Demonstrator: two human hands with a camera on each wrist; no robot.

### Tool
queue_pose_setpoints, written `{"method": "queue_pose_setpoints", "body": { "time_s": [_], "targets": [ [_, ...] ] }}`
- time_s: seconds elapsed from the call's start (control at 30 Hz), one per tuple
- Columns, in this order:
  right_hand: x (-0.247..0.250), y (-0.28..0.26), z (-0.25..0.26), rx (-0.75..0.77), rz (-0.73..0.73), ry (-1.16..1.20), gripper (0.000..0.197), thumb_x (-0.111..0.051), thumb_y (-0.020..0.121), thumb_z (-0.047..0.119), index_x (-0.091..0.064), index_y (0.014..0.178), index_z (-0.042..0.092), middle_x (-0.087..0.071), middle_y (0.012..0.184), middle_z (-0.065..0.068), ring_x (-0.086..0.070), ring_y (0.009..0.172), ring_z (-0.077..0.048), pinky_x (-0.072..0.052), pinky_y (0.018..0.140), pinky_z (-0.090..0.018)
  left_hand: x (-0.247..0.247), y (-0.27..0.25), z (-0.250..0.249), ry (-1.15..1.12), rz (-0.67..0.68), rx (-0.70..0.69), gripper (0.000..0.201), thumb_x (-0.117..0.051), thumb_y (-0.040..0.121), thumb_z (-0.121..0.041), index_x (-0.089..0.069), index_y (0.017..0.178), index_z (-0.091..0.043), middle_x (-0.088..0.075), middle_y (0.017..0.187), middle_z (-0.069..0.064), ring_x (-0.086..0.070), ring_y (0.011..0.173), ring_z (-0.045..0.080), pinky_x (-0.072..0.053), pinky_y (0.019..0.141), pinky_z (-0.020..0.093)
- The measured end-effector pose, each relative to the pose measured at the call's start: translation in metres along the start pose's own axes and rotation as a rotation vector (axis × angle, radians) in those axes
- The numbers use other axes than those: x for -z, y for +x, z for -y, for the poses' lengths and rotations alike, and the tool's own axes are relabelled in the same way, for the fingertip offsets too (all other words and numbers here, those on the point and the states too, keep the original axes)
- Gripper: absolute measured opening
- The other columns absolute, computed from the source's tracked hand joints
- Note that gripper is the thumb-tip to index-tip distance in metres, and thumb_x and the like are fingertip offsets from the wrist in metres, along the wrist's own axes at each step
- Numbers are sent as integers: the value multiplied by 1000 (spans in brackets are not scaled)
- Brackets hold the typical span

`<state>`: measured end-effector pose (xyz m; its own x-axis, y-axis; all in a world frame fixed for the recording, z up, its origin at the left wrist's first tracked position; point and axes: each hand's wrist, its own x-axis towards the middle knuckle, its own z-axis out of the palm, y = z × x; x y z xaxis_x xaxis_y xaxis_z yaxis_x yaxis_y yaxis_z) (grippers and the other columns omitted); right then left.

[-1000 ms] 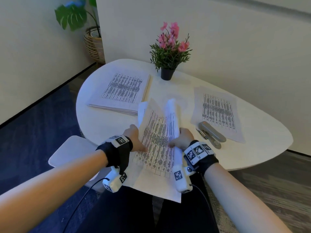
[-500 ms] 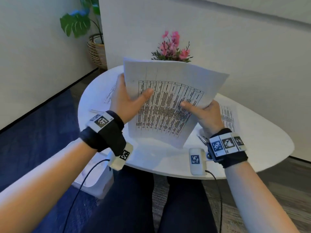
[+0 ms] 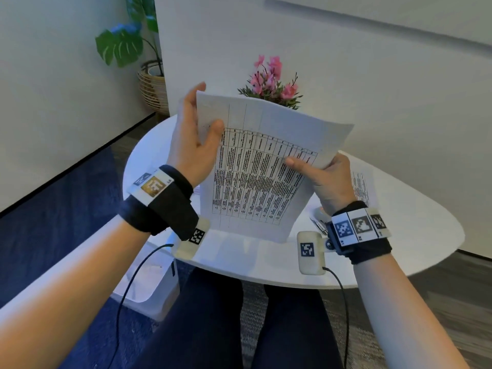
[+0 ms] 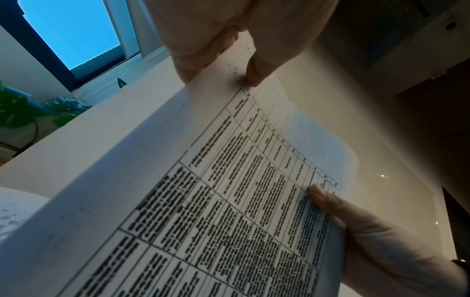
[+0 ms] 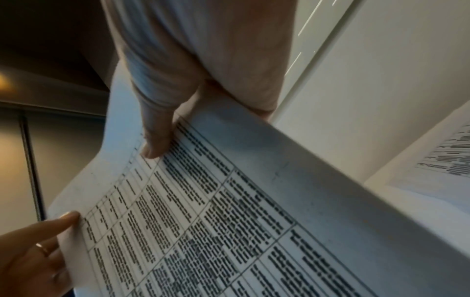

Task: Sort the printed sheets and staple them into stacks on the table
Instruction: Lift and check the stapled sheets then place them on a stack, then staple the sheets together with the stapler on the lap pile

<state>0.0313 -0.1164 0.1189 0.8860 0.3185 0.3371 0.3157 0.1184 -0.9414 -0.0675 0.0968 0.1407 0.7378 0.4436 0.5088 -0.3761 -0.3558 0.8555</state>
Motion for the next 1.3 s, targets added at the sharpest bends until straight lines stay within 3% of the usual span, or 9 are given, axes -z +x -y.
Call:
{"method": "queue_pose_setpoints", "body": {
  "time_s": [0.3, 0.47, 0.57, 0.67, 0.8, 0.93, 1.03, 1.2, 1.3],
  "targets": [
    [6, -3, -17, -57, -55, -171, 11, -75, 78, 14, -69, 75, 23, -71, 74, 9, -67, 73, -13, -56, 70, -33, -10, -9, 31, 83, -38, 154, 22, -57, 93, -29, -59, 113, -20, -69, 109, 0, -66, 100, 16, -54, 87, 46],
    [24, -12, -57, -186, 71, -394, 45, -71, 80, 38, -64, 73, -5, -63, 75, -30, -56, 58, -27, -44, 59, -34, -17, -26, 63, 244, 11, 313, 30, -52, 95, -39, -65, 110, -16, -71, 97, 8, -67, 90, 26, -54, 82, 50],
    [45, -6, -75, -237, 226, -737, 38, -74, 80, 32, -71, 96, -3, -71, 91, -15, -61, 63, -7, -46, 63, -24, -14, -19, 61, 281, 0, 361, 39, -50, 92, -46, -65, 107, -14, -71, 98, 7, -67, 93, 25, -53, 86, 48],
    [77, 3, -94, -370, 199, -1203, 32, -65, 86, 25, -64, 114, 10, -62, 119, -7, -58, 108, -23, -47, 94, -35, -5, -4, 46, 306, 7, 384, 30, -51, 95, -39, -66, 103, -14, -70, 97, 6, -66, 91, 24, -53, 86, 44],
    [98, 5, -124, -588, 412, -1600, 39, -55, 87, 45, -46, 76, 10, -54, 82, -5, -60, 89, -26, -46, 64, -26, 6, 10, 26, 532, 88, 324, 31, -51, 96, -36, -67, 101, -10, -67, 86, 7, -61, 81, 23, -45, 72, 29],
    [106, 6, -143, -641, 328, -1482, 57, -54, 85, 59, -50, 103, 5, -57, 98, -12, -59, 95, -29, -46, 69, -30, 11, 14, 19, 651, 166, 322, 30, -53, 95, -36, -67, 95, -10, -61, 73, 2, -56, 69, 17, -39, 58, 25],
    [99, 6, -129, -612, 32, -1129, 58, -53, 92, 44, -39, 125, -2, -57, 115, -22, -59, 101, -36, -50, 82, -41, 13, 12, 20, 720, 206, 323, 31, -54, 95, -36, -67, 98, -8, -60, 72, 4, -52, 63, 15, -36, 53, 23],
    [73, 23, -38, -217, -538, -321, 40, -69, 81, 42, -52, 104, 15, -62, 90, -6, -63, 79, -24, -52, 70, -39, 5, 6, 24, 840, 327, 260, 30, -52, 95, -38, -63, 85, -11, -56, 67, 4, -53, 66, 21, -37, 57, 26],
    [53, 38, 17, -51, -634, 244, 40, -81, 70, 32, -55, 90, 9, -62, 64, 1, -54, 50, -19, -41, 48, -25, -7, 3, 29, 818, 383, 229, 29, -53, 95, -38, -65, 84, -14, -58, 64, 2, -56, 62, 21, -42, 58, 27]
  ]
}}
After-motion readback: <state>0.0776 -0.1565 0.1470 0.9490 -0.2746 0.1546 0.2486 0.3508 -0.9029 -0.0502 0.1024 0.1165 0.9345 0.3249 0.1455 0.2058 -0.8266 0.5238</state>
